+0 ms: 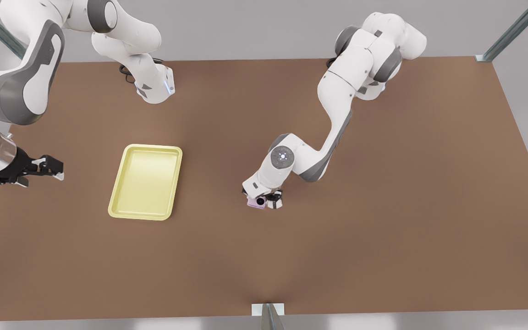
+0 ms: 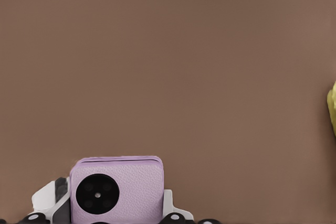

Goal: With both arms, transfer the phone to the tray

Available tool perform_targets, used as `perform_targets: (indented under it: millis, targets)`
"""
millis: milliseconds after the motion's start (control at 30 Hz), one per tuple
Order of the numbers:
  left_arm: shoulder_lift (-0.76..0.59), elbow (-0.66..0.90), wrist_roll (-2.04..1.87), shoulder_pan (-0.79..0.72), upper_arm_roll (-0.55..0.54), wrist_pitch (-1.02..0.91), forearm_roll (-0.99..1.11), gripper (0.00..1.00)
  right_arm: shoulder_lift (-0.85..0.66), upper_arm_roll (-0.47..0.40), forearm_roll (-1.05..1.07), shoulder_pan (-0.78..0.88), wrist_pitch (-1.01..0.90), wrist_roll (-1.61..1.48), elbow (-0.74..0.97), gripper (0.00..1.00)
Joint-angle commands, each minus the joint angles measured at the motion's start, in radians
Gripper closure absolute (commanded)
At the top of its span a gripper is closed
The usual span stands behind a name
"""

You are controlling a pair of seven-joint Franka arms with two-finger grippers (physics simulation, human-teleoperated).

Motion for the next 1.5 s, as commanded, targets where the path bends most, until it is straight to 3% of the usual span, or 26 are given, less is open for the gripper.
perform_targets:
  millis: [0, 100, 300, 333, 367, 433, 467, 567, 633, 767, 833, 967, 1033, 1133, 1233, 1467]
  targets:
    - [0.05, 0.079, -0.737, -0.016, -0.03, -0.028, 0.003, 0.19, 0.0, 0.0, -0.001, 0.002, 0.0, -0.002, -0.001, 0.0]
    - [0.165, 0.213, -0.722, -0.065, -0.032, 0.009, 0.007, 0.2, 0.017, -0.005, 0.007, -0.007, -0.132, 0.004, 0.0, 0.0]
    - [0.245, 0.204, -0.624, -0.143, -0.029, 0.032, 0.151, 0.2, -0.008, 0.007, -0.005, 0.06, -0.095, 0.116, -0.041, 0.0]
    - [0.251, 0.204, -0.615, -0.145, -0.029, 0.035, 0.161, 0.2, -0.047, 0.061, -0.011, 0.01, 0.013, 0.114, -0.118, 0.0]
    - [0.252, 0.208, -0.613, -0.15, -0.029, 0.037, 0.161, 0.2, -0.057, 0.222, -0.027, -0.139, 0.015, 0.119, -0.142, 0.0]
    - [0.252, 0.213, -0.614, -0.15, -0.029, 0.066, 0.159, 0.15, -0.067, 0.225, -0.067, -0.119, 0.043, 0.215, -0.175, 0.0]
    - [0.249, 0.227, -0.614, -0.145, -0.03, 0.066, 0.157, 0.15, -0.147, 0.228, -0.093, -0.105, 0.113, 0.22, -0.291, 0.0]
    - [0.246, 0.227, -0.621, -0.143, -0.03, 0.078, 0.153, 0.0, -0.153, 0.225, -0.084, -0.108, 0.092, 0.222, -0.314, 0.0]
    - [0.223, 0.218, -0.533, -0.118, -0.016, -0.046, 0.153, 0.0, -0.152, 0.227, -0.091, -0.105, 0.101, 0.219, -0.325, 0.0]
    - [0.027, 0.213, 0.0, 0.198, -0.016, -0.633, 0.047, 0.0, -0.184, 0.247, -0.021, 0.019, 0.107, 0.339, -0.397, 0.0]
    - [-0.065, 0.214, 0.235, 0.407, -0.012, -0.825, 0.064, 0.0, -0.178, 0.317, -0.03, 0.043, 0.132, 0.458, -0.408, 0.0]
    - [-0.217, 0.213, 0.567, 0.458, 0.169, -0.882, 0.091, 0.0, -0.08, 0.317, -0.035, 0.208, 0.247, 0.723, -0.411, 0.0]
    - [-0.47, -0.031, 0.562, 0.476, 0.168, -0.769, 0.105, 0.0, 0.001, 0.317, -0.033, 0.292, 0.348, 0.837, -0.417, 0.0]
    - [-0.667, -0.172, 0.571, 0.476, 0.159, -0.759, 0.136, 0.0, 0.135, 0.317, -0.035, 0.361, 0.48, 1.039, -0.411, 0.0]
    - [-0.707, -0.187, 0.619, 0.573, 0.051, -0.758, 0.138, 0.0, 0.232, 0.316, -0.022, 0.384, 0.561, 1.171, -0.403, 0.0]
    - [-0.659, -0.18, 0.622, 0.581, 0.034, -0.762, 0.144, 0.0, 0.353, 0.31, -0.013, 0.438, 0.779, 1.288, -0.409, 0.0]
